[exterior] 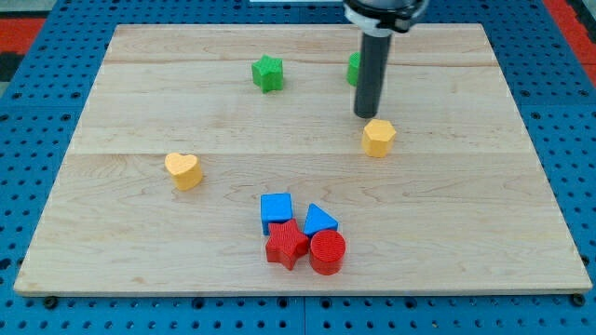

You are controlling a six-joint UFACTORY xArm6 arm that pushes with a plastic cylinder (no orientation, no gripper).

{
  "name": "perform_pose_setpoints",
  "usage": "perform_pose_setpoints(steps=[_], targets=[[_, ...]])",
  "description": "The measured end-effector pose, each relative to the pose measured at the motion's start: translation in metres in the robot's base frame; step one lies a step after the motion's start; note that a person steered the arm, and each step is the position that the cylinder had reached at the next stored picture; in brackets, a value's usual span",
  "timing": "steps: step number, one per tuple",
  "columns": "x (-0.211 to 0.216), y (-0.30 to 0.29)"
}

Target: Move the yellow hexagon to the bottom right of the board

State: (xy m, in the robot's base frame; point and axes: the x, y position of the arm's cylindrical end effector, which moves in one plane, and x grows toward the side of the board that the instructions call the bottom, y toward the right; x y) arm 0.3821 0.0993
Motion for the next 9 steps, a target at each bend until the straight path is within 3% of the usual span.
perform_pose_setpoints(steps=[2,3,4,5,6,8,9], targets=[[0.073,0.07],[0.034,0.075],[-0.008,0.051],[-0.005,-0.037],[0.025,-0.052],[0.09,0.052],[0.084,0.037]])
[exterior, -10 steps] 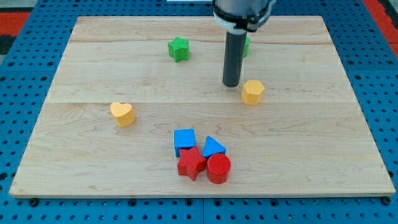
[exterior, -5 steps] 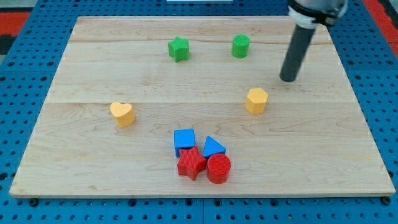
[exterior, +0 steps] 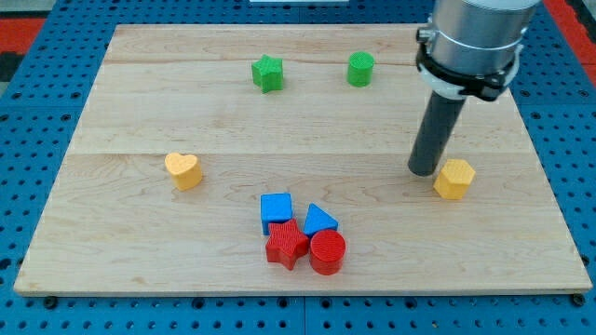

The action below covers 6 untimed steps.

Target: Move the yellow hexagon to the bottom right of the board

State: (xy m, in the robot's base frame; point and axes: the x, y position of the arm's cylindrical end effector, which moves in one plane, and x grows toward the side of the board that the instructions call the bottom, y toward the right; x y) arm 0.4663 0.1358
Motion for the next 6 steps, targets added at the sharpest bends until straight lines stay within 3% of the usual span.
perform_pose_setpoints(steps=[2,4,5,6], targets=[[0.013,0.026],[0.091,0.071],[0.076,0.067],[0.032,0.044]])
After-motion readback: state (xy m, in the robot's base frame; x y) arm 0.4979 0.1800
